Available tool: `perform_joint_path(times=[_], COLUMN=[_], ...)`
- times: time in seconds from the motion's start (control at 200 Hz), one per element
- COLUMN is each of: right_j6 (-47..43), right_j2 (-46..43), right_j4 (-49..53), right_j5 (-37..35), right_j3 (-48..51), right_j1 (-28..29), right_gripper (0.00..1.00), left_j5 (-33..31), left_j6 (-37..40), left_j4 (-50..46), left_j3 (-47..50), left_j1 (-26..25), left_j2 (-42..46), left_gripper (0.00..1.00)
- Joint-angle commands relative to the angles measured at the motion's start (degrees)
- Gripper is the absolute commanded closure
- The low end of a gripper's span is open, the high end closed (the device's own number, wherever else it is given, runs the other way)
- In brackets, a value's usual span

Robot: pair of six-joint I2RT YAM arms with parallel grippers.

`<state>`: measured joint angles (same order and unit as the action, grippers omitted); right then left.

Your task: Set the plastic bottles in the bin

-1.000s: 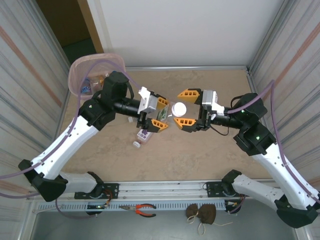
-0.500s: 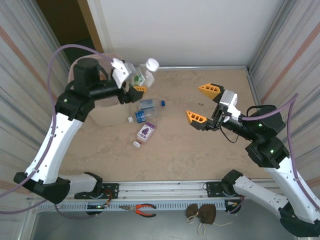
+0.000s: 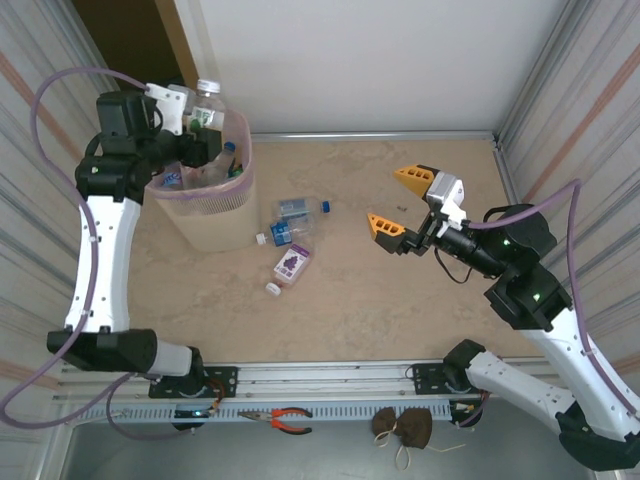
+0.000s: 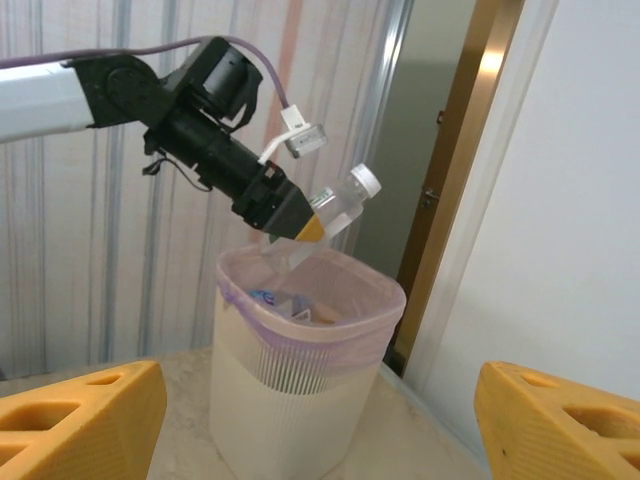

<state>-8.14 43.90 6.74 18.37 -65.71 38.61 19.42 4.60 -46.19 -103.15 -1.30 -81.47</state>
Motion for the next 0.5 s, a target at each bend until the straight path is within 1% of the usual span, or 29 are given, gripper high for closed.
perform_joint_path(times=[0.0,0.155,0.266,0.441,0.496], right_j6=[1.0,1.3,1.5,1.6,1.7], right_j2=[-0.5,-0.8,-1.0,-1.3,-1.3], right_j4=[-0.4,-0.3,-0.2,-0.1,0.1], right_j5=[-1.2,-1.4,-2.0,-2.1,-2.0], right_j3=[-0.6,-0.2,0.1,0.4,0.5], right_j1=[0.1,0.1,0.0,0.0,0.0], right_gripper=[0.2,0.2,0.2,0.2,0.2], left_j5=[-3.7,-6.9,-11.6,-14.2,-15.1], left_j6=[-2.0,-3.1,-4.0,-5.2,-5.5], left_j4=[-3.8,-5.3,-7.4,-11.6,-12.6], left_j3=[-2.7,-3.0,-4.3,-5.9,-6.0], left_j1=[1.8,5.2,5.3,5.3,5.2], left_j2=[-1.7,-4.7,-7.4,-11.3,-12.2], left_gripper=[0.46,0.44,0.44,0.44,0.42])
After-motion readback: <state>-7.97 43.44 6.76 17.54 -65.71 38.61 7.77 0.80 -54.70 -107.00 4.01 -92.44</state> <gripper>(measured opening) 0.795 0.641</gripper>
